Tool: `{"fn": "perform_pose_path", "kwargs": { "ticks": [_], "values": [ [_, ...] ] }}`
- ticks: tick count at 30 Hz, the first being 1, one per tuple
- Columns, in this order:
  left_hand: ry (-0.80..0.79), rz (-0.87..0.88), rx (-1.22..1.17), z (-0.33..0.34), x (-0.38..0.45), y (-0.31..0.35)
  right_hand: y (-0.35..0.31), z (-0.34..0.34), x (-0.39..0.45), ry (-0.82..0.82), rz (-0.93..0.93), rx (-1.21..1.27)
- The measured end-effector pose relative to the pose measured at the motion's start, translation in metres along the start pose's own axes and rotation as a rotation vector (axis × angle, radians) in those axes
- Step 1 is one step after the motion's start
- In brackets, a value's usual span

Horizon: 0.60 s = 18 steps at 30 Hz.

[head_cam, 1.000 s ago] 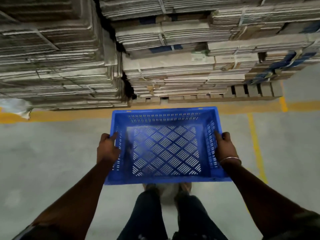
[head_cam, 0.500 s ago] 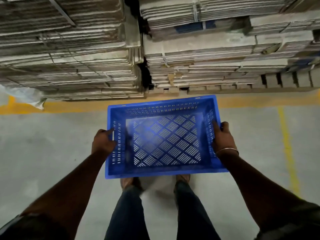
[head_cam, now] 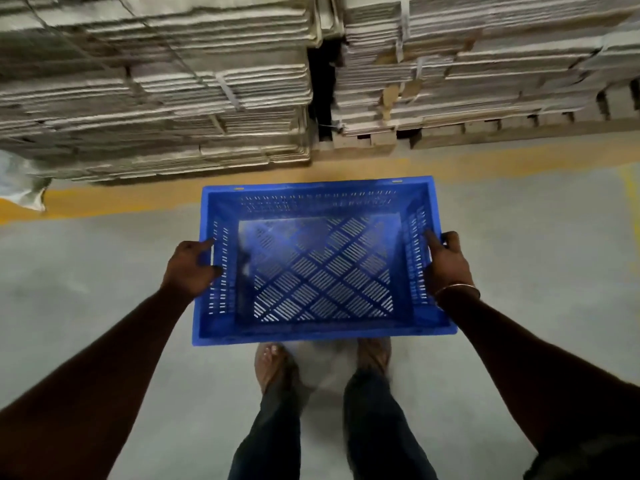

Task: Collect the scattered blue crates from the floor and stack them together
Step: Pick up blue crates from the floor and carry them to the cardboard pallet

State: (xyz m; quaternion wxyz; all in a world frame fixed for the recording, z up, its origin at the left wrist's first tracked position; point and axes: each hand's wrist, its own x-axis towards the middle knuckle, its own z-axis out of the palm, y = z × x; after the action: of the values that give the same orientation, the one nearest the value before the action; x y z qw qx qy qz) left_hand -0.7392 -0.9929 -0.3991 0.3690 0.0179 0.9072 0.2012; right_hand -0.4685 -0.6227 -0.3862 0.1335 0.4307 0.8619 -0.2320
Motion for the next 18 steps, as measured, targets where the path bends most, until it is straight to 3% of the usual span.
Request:
{"fn": "perform_pose_path", "kwargs": {
  "ticks": [13,18],
  "values": [
    [0.134,-0.031,-0.229,0.085,0.149,-0.032,0.009,0.149,0.145,0.011,-0.123,-0.081],
    [0.041,-0.052,-0.329,0.09,0.173,-0.039,0.005,0.169,0.162,-0.017,-0.114,-0.088]
  ]
}}
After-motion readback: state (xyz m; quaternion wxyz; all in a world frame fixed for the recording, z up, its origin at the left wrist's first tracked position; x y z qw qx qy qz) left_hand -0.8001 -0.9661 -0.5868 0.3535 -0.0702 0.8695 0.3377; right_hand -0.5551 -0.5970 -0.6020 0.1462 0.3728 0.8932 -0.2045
